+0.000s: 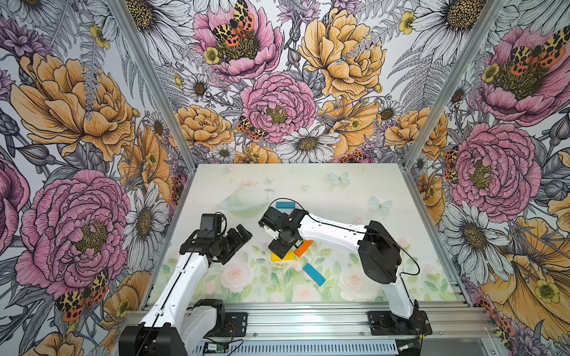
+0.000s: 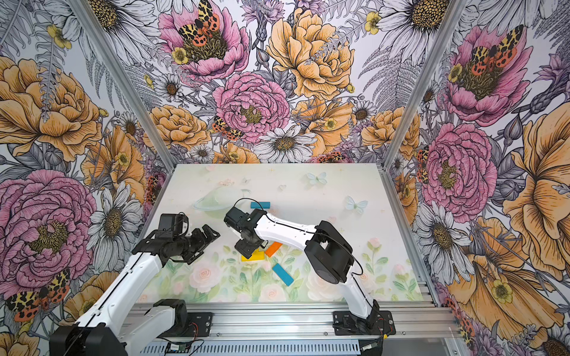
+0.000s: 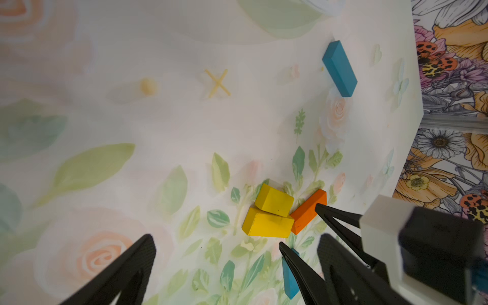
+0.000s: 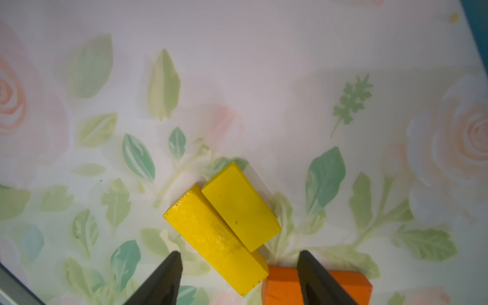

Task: Assemble the number 7 with building blocks
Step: Pick up the building block from the center of the board.

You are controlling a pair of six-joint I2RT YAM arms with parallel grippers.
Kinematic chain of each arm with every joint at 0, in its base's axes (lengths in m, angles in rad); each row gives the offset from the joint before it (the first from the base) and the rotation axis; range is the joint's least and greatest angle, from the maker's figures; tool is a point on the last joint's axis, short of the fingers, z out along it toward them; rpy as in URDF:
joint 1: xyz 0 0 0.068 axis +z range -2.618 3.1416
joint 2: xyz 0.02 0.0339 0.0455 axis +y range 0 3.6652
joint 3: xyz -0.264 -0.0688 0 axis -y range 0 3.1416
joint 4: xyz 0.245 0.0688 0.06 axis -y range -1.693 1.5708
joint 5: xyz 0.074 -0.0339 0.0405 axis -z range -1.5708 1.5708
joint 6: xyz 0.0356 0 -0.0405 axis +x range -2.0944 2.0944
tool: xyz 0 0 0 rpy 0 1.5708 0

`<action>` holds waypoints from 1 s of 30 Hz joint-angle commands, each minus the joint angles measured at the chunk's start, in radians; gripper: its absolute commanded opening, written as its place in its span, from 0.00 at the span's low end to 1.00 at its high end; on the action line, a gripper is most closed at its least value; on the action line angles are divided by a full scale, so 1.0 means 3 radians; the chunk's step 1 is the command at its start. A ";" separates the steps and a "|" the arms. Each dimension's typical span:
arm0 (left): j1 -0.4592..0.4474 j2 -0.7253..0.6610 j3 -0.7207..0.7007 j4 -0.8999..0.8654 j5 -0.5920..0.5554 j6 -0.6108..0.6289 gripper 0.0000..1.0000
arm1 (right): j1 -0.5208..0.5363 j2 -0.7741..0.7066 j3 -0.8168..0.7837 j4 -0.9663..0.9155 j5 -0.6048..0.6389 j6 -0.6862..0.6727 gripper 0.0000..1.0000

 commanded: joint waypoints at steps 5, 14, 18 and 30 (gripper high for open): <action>0.0087 0.0228 0.0072 -0.0156 0.0020 0.0039 0.99 | -0.0059 0.0187 0.0012 0.0006 -0.0143 -0.0184 0.71; 0.0178 0.0241 0.0121 -0.0135 -0.0028 0.0047 0.99 | -0.0201 0.0370 0.0175 0.0007 -0.0367 -0.0179 0.71; 0.0186 0.0264 0.0106 -0.0123 -0.0012 0.0063 0.99 | -0.0238 0.0383 0.0186 0.0007 -0.0421 -0.0186 0.70; 0.0249 0.0218 0.0070 -0.0108 -0.0008 0.0050 0.99 | -0.0222 0.0382 0.0089 -0.0003 -0.0458 -0.0257 0.69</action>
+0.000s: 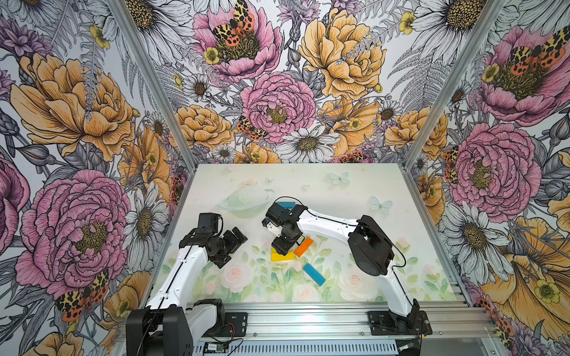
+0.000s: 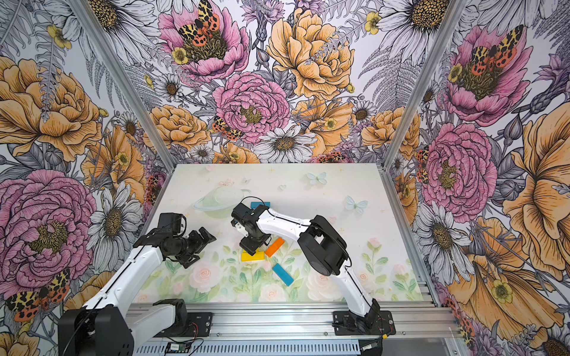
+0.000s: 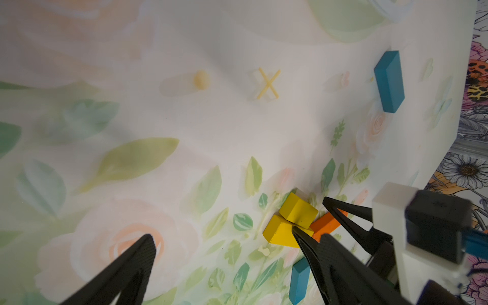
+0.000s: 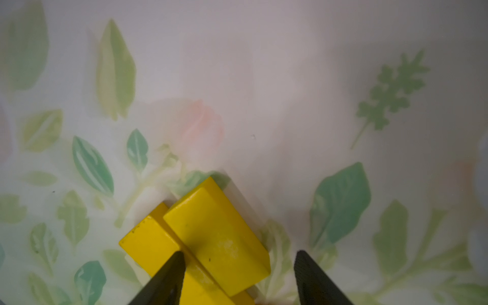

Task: Assemble the number 7 with building blocks
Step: Pick up the building block from the center of the board.

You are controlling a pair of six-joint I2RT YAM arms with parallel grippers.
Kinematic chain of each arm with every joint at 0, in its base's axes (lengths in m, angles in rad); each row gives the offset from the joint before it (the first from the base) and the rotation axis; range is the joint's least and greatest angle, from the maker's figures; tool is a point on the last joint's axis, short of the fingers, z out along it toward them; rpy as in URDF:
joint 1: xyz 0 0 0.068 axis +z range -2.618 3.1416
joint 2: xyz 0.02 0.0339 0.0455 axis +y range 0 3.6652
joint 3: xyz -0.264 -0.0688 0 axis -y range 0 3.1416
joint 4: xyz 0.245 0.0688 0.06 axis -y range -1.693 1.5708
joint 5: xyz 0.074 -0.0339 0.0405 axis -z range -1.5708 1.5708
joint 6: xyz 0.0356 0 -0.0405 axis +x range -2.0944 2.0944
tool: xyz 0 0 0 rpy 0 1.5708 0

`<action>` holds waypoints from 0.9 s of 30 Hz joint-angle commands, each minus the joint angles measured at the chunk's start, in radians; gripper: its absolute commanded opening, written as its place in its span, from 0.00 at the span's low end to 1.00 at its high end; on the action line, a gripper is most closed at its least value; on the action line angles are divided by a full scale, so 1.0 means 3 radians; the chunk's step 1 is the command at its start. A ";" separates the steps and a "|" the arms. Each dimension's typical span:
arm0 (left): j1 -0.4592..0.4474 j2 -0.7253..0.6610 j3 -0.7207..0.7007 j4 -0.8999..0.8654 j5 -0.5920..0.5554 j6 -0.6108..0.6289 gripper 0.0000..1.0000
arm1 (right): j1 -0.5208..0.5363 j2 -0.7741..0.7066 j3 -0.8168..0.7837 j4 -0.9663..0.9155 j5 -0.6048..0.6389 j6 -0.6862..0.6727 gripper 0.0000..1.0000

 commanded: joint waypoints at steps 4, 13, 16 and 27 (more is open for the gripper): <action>0.0065 -0.0048 0.0026 0.0028 -0.0014 0.0040 0.99 | 0.0075 0.0014 -0.0116 0.0001 0.0015 -0.0104 0.69; 0.0065 -0.0024 0.0058 0.0034 -0.0004 0.0024 0.99 | -0.0109 0.0223 0.0153 -0.0007 -0.0010 -0.0105 0.69; 0.0067 -0.0038 0.0042 0.0033 -0.0009 0.0019 0.99 | -0.0143 0.0230 0.0165 -0.0004 -0.0001 -0.0127 0.69; 0.0106 -0.0035 0.0042 0.0034 -0.0011 0.0032 0.99 | -0.0166 0.0175 0.0059 -0.0009 0.0012 -0.0162 0.67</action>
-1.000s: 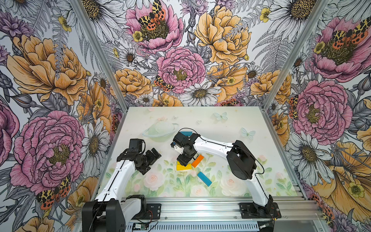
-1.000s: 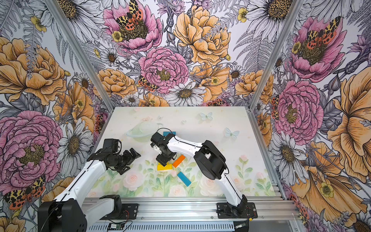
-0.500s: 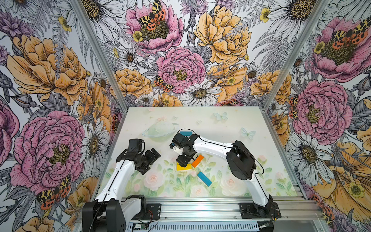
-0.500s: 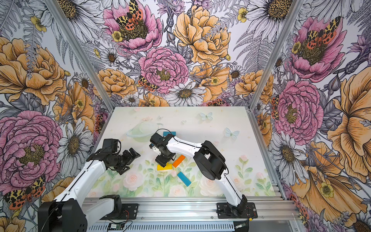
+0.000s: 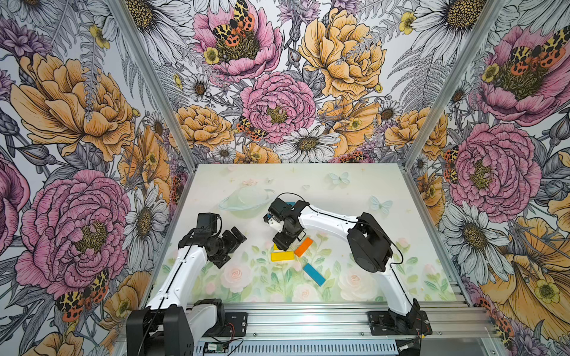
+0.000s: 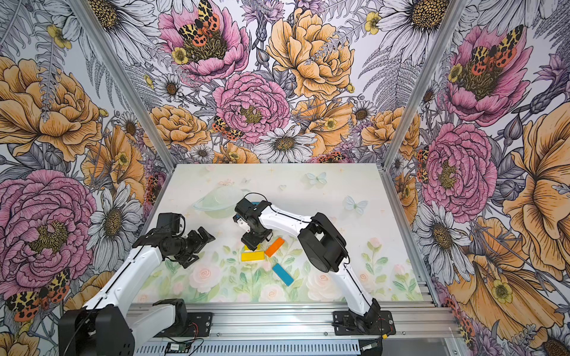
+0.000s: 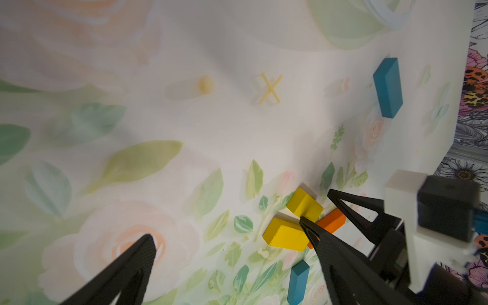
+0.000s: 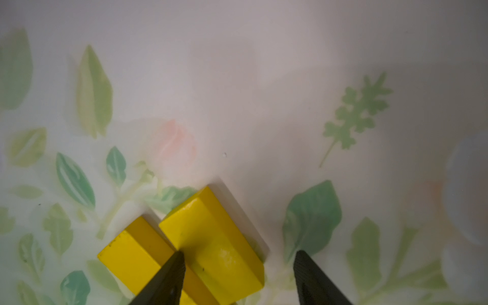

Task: Assemble the number 7 with building blocks
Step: Pick up the building block from the center of the board, then place the building block at the center of the board.

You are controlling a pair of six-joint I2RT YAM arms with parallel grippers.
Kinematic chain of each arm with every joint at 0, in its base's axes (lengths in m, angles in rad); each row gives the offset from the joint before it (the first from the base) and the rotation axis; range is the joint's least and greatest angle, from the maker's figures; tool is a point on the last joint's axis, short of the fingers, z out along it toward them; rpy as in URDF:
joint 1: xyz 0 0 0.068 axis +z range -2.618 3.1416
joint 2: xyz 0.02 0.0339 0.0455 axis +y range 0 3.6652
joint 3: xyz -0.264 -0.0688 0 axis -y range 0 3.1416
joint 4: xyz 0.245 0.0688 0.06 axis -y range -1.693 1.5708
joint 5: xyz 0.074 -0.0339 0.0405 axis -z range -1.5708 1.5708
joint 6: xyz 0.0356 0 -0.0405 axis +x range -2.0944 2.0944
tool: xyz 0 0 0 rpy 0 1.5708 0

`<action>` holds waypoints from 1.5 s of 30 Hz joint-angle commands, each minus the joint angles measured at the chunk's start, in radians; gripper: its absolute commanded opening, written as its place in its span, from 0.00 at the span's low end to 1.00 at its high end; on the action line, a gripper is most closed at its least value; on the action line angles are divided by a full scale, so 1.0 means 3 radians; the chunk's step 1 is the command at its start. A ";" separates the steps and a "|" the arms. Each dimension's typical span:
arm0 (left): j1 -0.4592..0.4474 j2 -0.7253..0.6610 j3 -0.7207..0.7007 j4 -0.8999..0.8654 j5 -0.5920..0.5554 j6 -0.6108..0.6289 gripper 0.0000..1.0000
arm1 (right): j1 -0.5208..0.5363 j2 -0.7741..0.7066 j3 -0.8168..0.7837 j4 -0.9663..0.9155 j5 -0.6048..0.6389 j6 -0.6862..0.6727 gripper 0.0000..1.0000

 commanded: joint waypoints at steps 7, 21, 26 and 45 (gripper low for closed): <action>0.0075 0.0017 0.0030 0.0067 -0.0002 0.0040 0.99 | 0.0138 0.0035 -0.0159 -0.0019 0.0046 -0.0079 0.63; 0.0107 0.0095 0.0056 0.0097 0.0033 0.0075 0.99 | 0.0016 0.0000 -0.0070 -0.0018 0.0115 -0.0106 0.15; 0.0127 0.0095 0.0051 0.0093 0.0038 0.0080 0.99 | -0.0253 -0.0119 0.0054 -0.0013 0.0136 0.0099 0.11; 0.0172 0.0208 0.0126 0.0093 0.0095 0.0137 0.99 | -0.1296 0.0400 0.0926 -0.0018 0.0099 0.1329 0.03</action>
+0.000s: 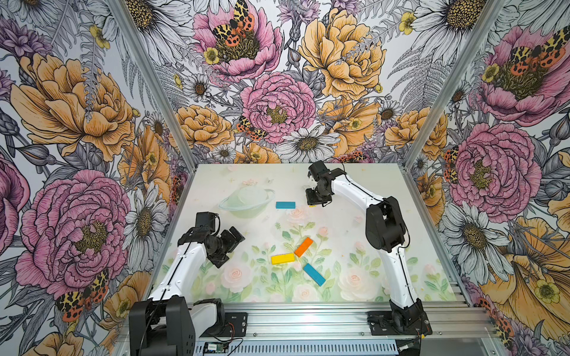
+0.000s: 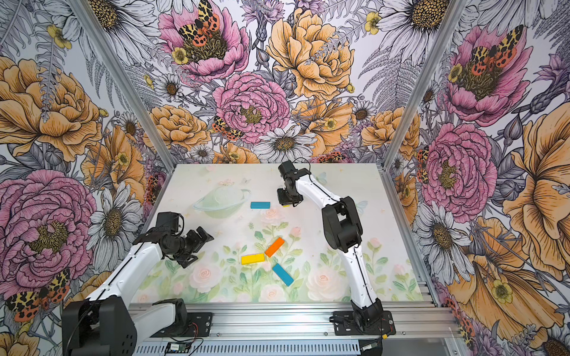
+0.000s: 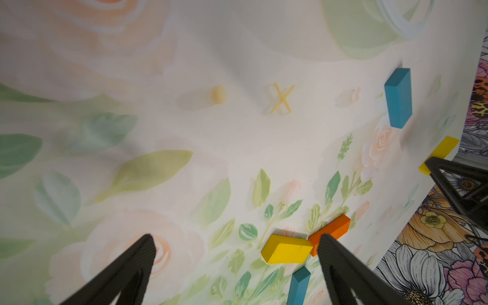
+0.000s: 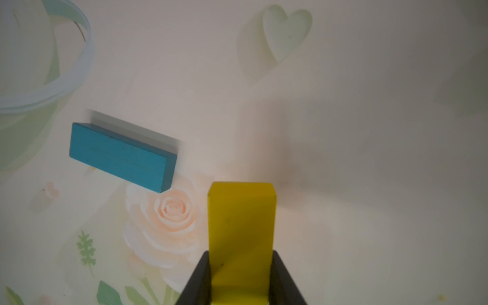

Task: Assemble the number 7 with building blocks
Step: Place the building block at the center of the board.

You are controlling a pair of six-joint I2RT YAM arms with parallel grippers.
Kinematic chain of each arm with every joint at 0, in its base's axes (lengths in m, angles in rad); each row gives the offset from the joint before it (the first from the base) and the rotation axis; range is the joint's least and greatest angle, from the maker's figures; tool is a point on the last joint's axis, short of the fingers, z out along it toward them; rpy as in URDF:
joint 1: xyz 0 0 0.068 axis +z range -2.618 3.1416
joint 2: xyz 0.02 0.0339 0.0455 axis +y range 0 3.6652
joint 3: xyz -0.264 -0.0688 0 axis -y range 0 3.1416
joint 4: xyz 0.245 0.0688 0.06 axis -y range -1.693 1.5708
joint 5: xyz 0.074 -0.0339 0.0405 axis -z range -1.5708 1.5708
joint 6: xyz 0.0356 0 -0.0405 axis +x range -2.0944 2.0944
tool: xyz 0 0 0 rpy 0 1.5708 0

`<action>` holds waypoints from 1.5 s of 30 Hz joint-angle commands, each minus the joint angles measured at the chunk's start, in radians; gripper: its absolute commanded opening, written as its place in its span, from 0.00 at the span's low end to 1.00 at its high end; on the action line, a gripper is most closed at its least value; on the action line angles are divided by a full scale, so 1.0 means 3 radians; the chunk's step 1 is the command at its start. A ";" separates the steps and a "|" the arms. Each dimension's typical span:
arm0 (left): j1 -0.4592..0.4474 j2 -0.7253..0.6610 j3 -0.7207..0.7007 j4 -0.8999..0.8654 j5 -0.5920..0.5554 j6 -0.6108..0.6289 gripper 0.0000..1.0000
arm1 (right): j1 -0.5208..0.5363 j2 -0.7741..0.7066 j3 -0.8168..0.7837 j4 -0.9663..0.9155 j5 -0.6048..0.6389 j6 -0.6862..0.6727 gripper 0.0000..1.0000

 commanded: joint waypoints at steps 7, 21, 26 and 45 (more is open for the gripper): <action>0.0061 0.0099 0.0102 0.0068 0.0087 0.0123 0.99 | 0.0143 0.0084 0.0382 -0.0103 -0.0291 -0.0839 0.13; 0.0063 0.0144 0.0073 0.0079 0.0143 0.0130 0.99 | 0.0104 0.0173 0.0529 -0.0730 0.0396 -0.2001 0.24; 0.0065 0.0136 0.0084 0.0082 0.0146 0.0113 0.99 | 0.0090 0.0136 0.0628 -0.0725 0.0115 -0.1848 0.41; 0.0066 0.0100 0.0043 0.0074 0.0190 0.0133 0.99 | -0.0171 0.0403 0.0671 -0.0720 -0.0176 -0.1813 0.55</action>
